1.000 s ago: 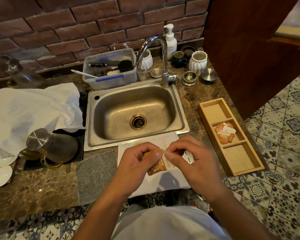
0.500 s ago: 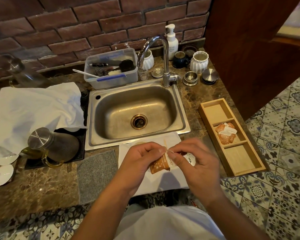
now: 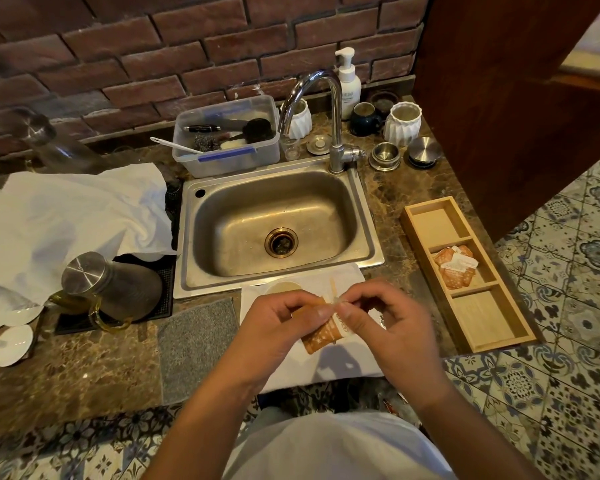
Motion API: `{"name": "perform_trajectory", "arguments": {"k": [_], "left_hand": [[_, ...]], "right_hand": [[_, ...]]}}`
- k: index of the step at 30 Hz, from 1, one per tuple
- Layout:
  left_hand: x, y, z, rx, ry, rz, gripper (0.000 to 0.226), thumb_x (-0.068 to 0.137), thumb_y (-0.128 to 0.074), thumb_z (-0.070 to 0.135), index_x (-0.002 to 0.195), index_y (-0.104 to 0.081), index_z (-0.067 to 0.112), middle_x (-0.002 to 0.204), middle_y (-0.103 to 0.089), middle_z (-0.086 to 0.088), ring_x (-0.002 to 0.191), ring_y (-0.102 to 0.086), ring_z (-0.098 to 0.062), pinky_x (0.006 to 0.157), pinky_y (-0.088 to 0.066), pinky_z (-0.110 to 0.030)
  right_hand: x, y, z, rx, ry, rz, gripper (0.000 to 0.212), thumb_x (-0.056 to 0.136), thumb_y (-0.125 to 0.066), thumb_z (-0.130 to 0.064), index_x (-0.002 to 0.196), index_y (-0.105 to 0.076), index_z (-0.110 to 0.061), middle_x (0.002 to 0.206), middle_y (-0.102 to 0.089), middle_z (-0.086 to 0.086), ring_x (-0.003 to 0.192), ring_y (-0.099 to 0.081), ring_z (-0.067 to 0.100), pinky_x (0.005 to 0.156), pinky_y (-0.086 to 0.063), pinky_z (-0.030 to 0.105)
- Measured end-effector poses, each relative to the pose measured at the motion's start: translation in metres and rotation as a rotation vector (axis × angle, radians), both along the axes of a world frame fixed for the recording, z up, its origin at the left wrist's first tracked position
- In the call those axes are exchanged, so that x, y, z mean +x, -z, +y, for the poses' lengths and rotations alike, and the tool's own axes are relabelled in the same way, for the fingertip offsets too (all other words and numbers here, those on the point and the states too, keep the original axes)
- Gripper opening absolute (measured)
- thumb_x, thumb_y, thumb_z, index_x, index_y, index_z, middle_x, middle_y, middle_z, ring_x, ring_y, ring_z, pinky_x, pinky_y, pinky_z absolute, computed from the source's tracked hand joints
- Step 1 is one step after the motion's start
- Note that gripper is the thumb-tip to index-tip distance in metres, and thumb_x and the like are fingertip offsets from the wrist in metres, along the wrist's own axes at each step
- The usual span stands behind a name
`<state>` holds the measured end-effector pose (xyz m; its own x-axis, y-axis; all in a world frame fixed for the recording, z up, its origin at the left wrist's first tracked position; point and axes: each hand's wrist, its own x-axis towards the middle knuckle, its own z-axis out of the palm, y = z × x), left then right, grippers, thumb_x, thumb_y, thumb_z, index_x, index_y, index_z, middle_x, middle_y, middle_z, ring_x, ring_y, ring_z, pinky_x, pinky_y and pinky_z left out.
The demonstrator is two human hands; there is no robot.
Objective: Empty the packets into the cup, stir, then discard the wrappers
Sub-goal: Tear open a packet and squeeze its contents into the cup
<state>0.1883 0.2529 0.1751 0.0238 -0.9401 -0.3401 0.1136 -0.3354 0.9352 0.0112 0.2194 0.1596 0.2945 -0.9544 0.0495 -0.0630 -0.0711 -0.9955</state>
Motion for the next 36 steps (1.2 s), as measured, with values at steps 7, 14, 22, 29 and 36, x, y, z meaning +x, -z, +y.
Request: {"name": "perform_trajectory", "arguments": {"k": [7, 14, 22, 29, 36], "left_hand": [[0.005, 0.000, 0.002, 0.019, 0.025, -0.037, 0.011, 0.078, -0.074, 0.028, 0.075, -0.074, 0.017, 0.069, -0.061, -0.003, 0.062, -0.054, -0.011, 0.058, -0.043, -0.019], [0.001, -0.001, 0.003, 0.034, 0.074, -0.023, 0.013, 0.085, -0.067, 0.020, 0.076, -0.075, 0.013, 0.066, -0.065, 0.001, 0.059, -0.058, -0.007, 0.059, -0.045, -0.016], [-0.004, 0.007, -0.002, 0.144, -0.034, 0.374, 0.010, 0.084, -0.065, 0.009, 0.082, -0.071, 0.001, 0.068, -0.064, -0.015, 0.054, -0.062, -0.024, 0.055, -0.050, -0.029], [-0.006, 0.008, -0.003, 0.114, -0.053, 0.361, 0.013, 0.085, -0.065, 0.012, 0.084, -0.071, 0.000, 0.070, -0.065, -0.015, 0.056, -0.061, -0.023, 0.057, -0.049, -0.029], [0.003, 0.007, 0.000, 0.073, -0.009, 0.234, 0.013, 0.083, -0.070, 0.017, 0.084, -0.075, 0.004, 0.073, -0.069, -0.012, 0.063, -0.064, -0.020, 0.064, -0.053, -0.027]], "right_hand": [[-0.009, -0.001, -0.012, 0.135, -0.246, 0.047, 0.010, 0.087, -0.075, -0.015, 0.094, -0.075, -0.021, 0.089, -0.073, -0.004, 0.084, -0.067, 0.013, 0.077, -0.054, 0.021], [-0.016, 0.001, -0.020, 0.061, -0.345, 0.137, 0.006, 0.090, -0.075, -0.015, 0.095, -0.074, -0.018, 0.085, -0.070, -0.006, 0.083, -0.064, 0.017, 0.075, -0.051, 0.022], [-0.006, 0.002, -0.007, -0.345, -0.121, 0.280, 0.009, 0.094, -0.070, -0.026, 0.092, -0.072, -0.018, 0.089, -0.067, -0.012, 0.086, -0.060, 0.008, 0.074, -0.045, 0.015], [-0.003, 0.010, -0.003, -0.489, 0.016, 0.305, 0.011, 0.092, -0.068, -0.025, 0.093, -0.075, -0.016, 0.092, -0.069, -0.012, 0.088, -0.059, 0.005, 0.076, -0.047, 0.020], [-0.011, 0.004, -0.011, -0.056, -0.211, 0.164, 0.014, 0.090, -0.065, -0.038, 0.096, -0.071, -0.026, 0.089, -0.068, -0.010, 0.085, -0.064, 0.014, 0.073, -0.049, 0.016]]}}
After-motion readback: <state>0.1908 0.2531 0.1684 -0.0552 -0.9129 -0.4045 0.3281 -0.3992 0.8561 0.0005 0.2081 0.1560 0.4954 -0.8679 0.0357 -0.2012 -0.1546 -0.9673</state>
